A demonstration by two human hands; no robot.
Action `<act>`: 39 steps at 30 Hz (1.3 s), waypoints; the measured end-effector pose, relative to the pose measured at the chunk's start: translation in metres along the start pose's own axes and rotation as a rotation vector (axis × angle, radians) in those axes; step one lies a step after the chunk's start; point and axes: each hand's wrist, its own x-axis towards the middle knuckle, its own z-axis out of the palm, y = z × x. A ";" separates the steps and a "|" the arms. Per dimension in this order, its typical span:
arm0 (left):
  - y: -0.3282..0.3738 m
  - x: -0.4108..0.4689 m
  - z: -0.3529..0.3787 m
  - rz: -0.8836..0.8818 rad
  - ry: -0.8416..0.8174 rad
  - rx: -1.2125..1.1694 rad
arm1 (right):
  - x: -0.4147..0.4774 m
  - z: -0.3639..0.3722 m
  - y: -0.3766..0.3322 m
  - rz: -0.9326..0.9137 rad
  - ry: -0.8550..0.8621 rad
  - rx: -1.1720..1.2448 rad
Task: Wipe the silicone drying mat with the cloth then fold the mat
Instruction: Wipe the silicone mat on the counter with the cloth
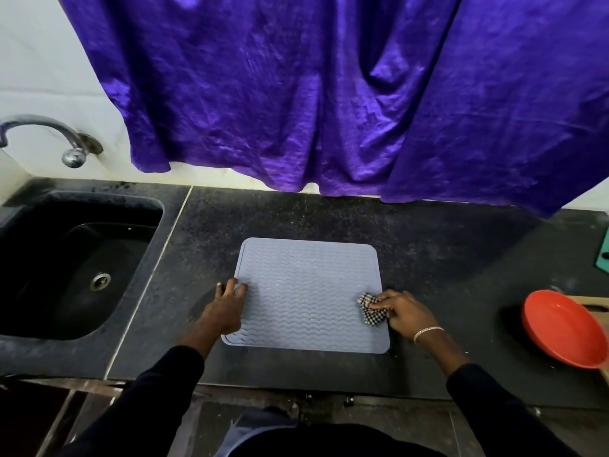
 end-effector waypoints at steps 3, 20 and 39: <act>0.000 0.000 -0.001 -0.005 -0.004 -0.008 | 0.005 -0.005 -0.006 0.007 0.055 0.077; -0.001 -0.001 0.001 -0.016 0.007 -0.018 | -0.001 0.002 0.013 0.013 0.004 -0.007; 0.001 -0.005 0.001 -0.030 0.001 -0.048 | -0.025 0.028 0.013 -0.029 0.000 0.008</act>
